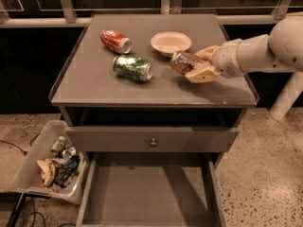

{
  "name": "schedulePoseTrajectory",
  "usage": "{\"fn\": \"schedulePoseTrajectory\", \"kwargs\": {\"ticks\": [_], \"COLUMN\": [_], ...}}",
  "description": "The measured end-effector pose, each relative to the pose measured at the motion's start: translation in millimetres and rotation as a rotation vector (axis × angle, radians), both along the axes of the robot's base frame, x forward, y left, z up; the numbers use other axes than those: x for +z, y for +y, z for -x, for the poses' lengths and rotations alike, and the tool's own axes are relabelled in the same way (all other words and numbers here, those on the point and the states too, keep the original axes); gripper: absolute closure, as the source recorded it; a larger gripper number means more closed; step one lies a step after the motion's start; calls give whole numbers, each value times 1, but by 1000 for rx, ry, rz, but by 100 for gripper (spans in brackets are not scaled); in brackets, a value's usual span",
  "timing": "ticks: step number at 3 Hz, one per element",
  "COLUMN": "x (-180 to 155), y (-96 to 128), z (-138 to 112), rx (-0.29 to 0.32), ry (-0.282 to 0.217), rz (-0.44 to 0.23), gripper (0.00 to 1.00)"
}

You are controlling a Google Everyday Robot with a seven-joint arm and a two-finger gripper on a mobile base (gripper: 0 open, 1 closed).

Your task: Pick orange can from middle drawer and place on counter

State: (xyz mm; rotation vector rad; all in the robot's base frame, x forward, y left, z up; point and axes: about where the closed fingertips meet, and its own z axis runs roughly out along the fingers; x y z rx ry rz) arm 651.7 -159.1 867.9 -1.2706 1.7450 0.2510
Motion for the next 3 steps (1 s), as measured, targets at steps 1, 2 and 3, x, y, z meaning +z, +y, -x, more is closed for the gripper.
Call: {"fn": "schedulePoseTrajectory", "kwargs": {"ticks": [1, 2, 3], "x": [0, 0, 0], "y": [0, 0, 0], "z": [0, 0, 0], "rx": [0, 0, 0], "ry": [0, 0, 0], "rz": [0, 0, 0], "gripper": [82, 59, 35]}}
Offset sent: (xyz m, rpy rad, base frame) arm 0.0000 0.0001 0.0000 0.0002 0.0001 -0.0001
